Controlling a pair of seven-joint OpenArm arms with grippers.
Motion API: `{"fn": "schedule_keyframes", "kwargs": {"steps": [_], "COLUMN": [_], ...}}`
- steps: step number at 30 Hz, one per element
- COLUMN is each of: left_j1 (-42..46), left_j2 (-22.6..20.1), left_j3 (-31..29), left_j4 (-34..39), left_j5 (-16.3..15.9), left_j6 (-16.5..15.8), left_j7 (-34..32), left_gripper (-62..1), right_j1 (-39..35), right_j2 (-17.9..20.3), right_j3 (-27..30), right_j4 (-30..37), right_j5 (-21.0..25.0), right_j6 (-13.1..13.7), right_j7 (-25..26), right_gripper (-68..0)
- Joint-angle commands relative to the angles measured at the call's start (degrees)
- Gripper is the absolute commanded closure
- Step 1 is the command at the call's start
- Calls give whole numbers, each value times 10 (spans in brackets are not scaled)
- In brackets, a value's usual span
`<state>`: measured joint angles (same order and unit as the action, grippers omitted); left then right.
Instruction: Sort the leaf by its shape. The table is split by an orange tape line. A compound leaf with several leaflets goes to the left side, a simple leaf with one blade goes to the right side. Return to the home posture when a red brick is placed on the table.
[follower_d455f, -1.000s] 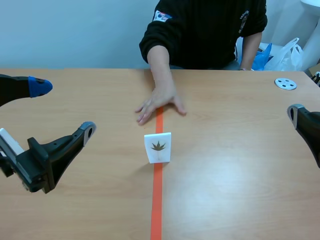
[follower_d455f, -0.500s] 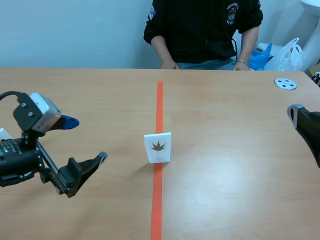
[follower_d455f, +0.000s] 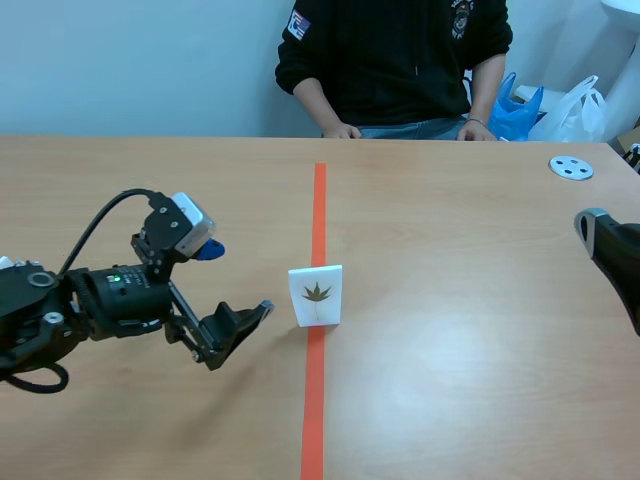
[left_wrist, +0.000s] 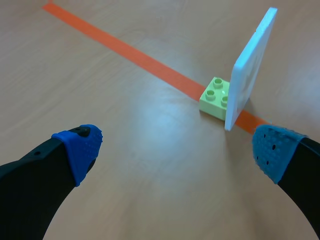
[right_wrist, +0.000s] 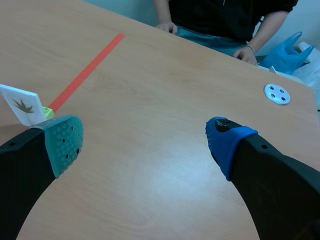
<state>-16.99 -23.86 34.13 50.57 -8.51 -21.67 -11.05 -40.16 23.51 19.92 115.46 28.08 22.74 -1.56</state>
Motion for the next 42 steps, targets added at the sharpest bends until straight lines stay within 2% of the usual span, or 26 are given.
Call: {"fn": "schedule_keyframes", "kwargs": {"steps": [1, 5, 11, 19, 22, 23, 24, 27, 29, 39, 42], "left_j1": [-17, -54, -93, -124, -124, -124, -124, -124, -124, -124, -124], "left_j2": [13, 46, 86, 113, 113, 113, 113, 113, 113, 113, 113], "left_j3": [11, 49, 82, 97, 105, 109, 112, 115, 115, 115, 115], "left_j4": [-1, -48, -110, -157, -161, -161, -161, -161, -161, -161, -161], "left_j5": [3, 20, 26, 28, 28, 28, 28, 28, 28, 28, 28], "left_j6": [-1, -1, -1, -2, -15, -18, -19, -18, -16, -16, -16], "left_j7": [-14, -16, -25, -29, -33, -34, -35, -36, -40, -46, -46], "left_gripper": [-623, -623, -623, -623, -623, -601, -551, -350, -271, -130, -113], "right_j1": [7, 7, 7, 7, 7, 7, 7, 7, 7, 7, 7], "right_j2": [8, 8, 8, 7, 7, 8, 8, 8, 8, 8, 8], "right_j3": [8, 8, 8, 8, 8, 8, 8, 8, 8, 8, 8], "right_j4": [2, 2, 2, 2, 2, 2, 2, 2, 2, 2, 2], "right_j5": [6, 6, 6, 6, 6, 6, 6, 6, 6, 6, 6], "right_j6": [-4, -4, -4, -4, -4, -4, -4, -4, -4, -4, -4], "right_j7": [10, 10, 10, 10, 10, 10, 10, 10, 10, 10, 10], "right_gripper": [-500, -500, -500, -500, -500, -500, -500, -500, -500, -500, -500]}}
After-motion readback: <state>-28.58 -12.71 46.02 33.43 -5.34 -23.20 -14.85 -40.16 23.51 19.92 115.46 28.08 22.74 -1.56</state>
